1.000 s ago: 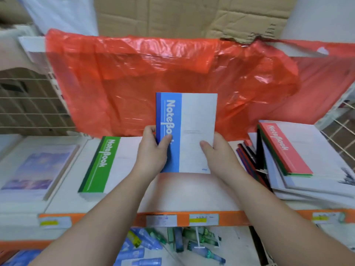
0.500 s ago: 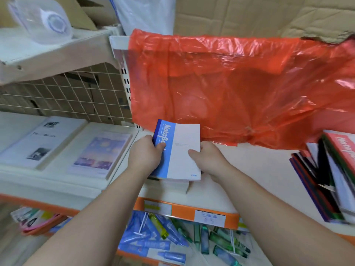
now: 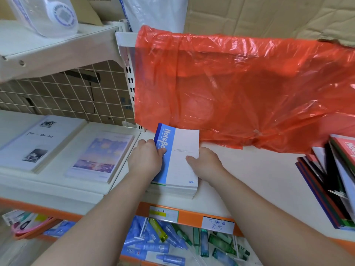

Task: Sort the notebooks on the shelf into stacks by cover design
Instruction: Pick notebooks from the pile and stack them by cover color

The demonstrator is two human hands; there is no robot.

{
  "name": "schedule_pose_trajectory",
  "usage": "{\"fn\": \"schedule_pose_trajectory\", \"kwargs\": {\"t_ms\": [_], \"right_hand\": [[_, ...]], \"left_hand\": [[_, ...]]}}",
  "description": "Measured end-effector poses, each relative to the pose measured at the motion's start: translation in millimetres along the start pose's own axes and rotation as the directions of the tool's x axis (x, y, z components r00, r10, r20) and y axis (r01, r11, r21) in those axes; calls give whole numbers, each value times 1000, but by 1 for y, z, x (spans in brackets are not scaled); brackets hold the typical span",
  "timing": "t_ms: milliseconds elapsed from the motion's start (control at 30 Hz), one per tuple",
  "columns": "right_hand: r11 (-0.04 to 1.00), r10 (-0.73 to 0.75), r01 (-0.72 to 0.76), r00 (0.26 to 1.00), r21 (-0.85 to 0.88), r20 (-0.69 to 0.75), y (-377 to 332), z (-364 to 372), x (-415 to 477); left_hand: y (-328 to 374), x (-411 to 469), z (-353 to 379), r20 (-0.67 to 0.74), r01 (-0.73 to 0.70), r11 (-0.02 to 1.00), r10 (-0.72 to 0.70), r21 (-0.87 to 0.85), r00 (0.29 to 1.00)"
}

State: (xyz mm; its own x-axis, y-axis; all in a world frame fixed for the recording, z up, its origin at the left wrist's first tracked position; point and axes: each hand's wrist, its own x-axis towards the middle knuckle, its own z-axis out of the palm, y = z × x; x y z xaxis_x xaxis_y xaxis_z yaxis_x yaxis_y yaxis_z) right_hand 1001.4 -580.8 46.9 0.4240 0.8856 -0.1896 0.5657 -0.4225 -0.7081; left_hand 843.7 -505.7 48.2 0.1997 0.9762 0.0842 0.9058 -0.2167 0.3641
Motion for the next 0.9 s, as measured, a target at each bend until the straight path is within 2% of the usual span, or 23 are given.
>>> {"fn": "schedule_pose_trajectory", "kwargs": {"t_ms": [600, 900], "right_hand": [[983, 20, -25, 999, -180, -29, 11, 14, 11], [981, 25, -27, 1000, -194, -11, 12, 15, 10]], "left_hand": [[-3, 0, 10, 65, 48, 999, -49, 10, 997], [-4, -1, 12, 84, 61, 998, -60, -5, 995]]}}
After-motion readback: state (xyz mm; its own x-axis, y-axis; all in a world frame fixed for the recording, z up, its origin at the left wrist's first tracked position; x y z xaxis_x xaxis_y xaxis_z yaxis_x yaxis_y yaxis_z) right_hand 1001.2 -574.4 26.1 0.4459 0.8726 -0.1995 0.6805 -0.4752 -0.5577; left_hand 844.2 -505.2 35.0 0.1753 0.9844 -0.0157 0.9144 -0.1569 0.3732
